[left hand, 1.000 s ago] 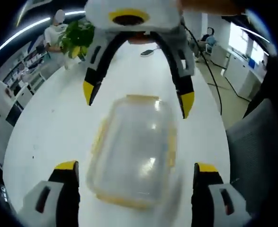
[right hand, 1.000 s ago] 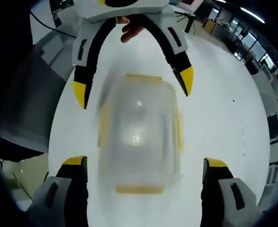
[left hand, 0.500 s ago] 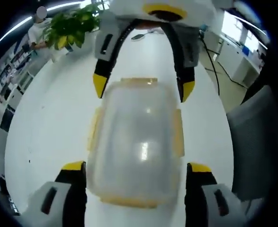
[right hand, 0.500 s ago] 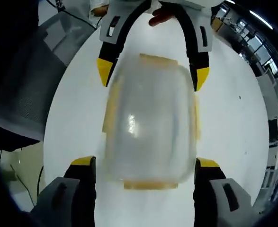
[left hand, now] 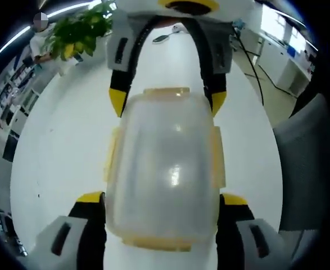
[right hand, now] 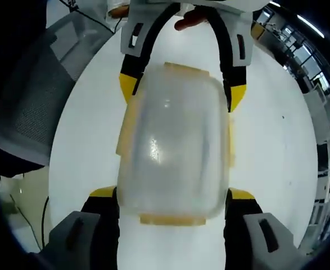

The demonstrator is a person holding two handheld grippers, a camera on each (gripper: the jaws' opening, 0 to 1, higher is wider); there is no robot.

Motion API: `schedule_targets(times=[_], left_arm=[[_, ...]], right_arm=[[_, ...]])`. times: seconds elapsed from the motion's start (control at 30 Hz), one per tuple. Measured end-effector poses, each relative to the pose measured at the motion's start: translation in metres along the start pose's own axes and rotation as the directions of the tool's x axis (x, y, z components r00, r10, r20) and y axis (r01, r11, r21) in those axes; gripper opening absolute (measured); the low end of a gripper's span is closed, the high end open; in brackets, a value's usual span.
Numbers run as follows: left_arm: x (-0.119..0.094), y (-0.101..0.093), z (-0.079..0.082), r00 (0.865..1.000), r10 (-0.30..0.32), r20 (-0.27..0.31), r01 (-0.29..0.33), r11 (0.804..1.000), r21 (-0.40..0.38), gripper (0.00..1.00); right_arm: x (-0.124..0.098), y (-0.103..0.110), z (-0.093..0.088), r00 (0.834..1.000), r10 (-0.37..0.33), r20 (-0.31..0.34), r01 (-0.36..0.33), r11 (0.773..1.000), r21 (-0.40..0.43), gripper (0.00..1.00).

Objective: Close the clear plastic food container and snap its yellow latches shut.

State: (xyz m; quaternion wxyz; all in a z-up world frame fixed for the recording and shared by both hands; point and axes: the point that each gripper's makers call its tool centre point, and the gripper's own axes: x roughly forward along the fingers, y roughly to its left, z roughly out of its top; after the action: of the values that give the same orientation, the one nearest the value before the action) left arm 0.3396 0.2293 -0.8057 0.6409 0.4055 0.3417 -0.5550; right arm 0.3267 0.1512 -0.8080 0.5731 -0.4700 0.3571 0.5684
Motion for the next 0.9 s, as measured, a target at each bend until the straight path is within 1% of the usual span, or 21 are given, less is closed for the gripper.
schedule_targets(times=[0.13,0.3,0.4,0.53,0.9], left_arm=[[-0.001,-0.002,-0.002,1.000,0.004,-0.001,-0.004,1.000,-0.005,0.78],[-0.003,-0.004,-0.004,1.000,0.006,0.001,-0.006,1.000,-0.009,0.78],[-0.005,-0.004,-0.008,1.000,0.010,-0.011,-0.010,1.000,-0.013,0.78],[-0.007,-0.005,-0.015,1.000,0.014,-0.016,-0.014,1.000,-0.019,0.78],[-0.021,-0.005,-0.043,0.999,0.025,-0.037,-0.027,0.999,-0.043,0.78]], right_arm=[[0.001,0.001,0.003,1.000,-0.006,0.016,0.006,1.000,0.000,0.74],[0.002,0.002,0.005,1.000,-0.009,0.008,0.009,1.000,-0.006,0.74],[0.004,0.003,0.010,1.000,-0.013,0.007,0.013,1.000,-0.010,0.74],[0.007,0.003,0.016,1.000,-0.017,-0.006,0.017,1.000,-0.017,0.75],[0.016,0.000,0.043,1.000,-0.009,0.009,0.009,0.999,-0.036,0.75]])
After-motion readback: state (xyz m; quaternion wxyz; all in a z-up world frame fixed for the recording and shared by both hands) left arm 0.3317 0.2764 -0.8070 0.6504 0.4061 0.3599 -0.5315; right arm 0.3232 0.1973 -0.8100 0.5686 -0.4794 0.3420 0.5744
